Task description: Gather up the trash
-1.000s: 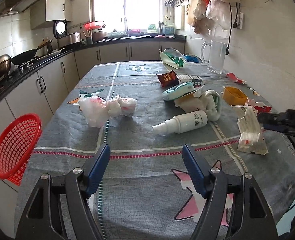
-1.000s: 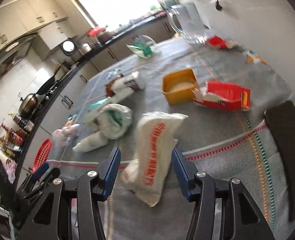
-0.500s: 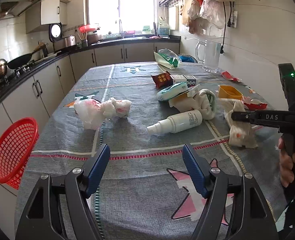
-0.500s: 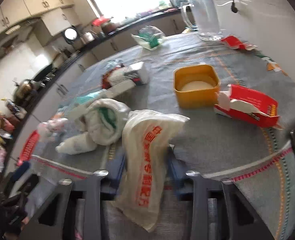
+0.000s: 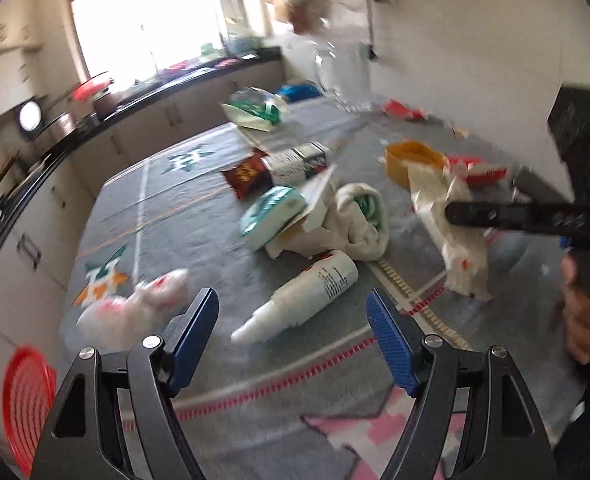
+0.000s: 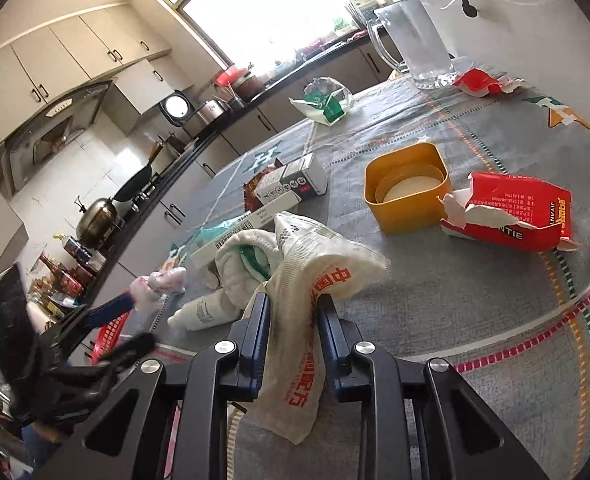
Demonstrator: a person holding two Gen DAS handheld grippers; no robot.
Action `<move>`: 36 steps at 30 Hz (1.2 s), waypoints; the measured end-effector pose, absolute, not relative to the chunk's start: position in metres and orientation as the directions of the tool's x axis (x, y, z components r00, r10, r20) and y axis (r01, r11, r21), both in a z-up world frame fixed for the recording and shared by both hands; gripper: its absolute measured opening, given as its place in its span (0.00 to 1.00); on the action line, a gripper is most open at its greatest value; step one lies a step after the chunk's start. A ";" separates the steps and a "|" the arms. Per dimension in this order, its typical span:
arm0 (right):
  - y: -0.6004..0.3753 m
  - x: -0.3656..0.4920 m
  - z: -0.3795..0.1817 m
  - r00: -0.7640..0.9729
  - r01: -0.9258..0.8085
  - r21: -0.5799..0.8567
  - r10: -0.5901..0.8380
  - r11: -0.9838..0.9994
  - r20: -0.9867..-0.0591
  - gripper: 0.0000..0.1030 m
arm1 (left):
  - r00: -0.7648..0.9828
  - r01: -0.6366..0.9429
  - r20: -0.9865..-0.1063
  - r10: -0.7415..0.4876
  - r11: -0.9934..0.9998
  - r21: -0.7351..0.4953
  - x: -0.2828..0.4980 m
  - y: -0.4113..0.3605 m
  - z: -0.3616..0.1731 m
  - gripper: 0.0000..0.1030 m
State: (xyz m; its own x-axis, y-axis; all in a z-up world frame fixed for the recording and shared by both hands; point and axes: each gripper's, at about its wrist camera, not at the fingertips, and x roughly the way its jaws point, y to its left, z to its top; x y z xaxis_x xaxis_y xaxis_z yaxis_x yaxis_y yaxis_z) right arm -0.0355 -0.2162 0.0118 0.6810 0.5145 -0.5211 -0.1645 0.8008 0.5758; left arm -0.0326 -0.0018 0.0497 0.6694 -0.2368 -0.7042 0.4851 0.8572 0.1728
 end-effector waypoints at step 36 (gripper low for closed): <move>-0.205 -0.044 0.024 0.702 -0.196 0.515 0.486 0.835 -0.521 0.24 | 0.752 0.258 -0.636 -0.175 0.965 0.039 -0.072 0.007 0.047 0.34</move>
State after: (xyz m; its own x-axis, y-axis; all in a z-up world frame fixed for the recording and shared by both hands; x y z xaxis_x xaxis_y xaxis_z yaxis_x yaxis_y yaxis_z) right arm -0.0440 -0.2053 0.0244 0.7017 0.4861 -0.5209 -0.1959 0.8345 0.5149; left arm -0.0719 0.0074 0.0473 0.7516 -0.1746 -0.6361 0.2575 0.9655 0.0394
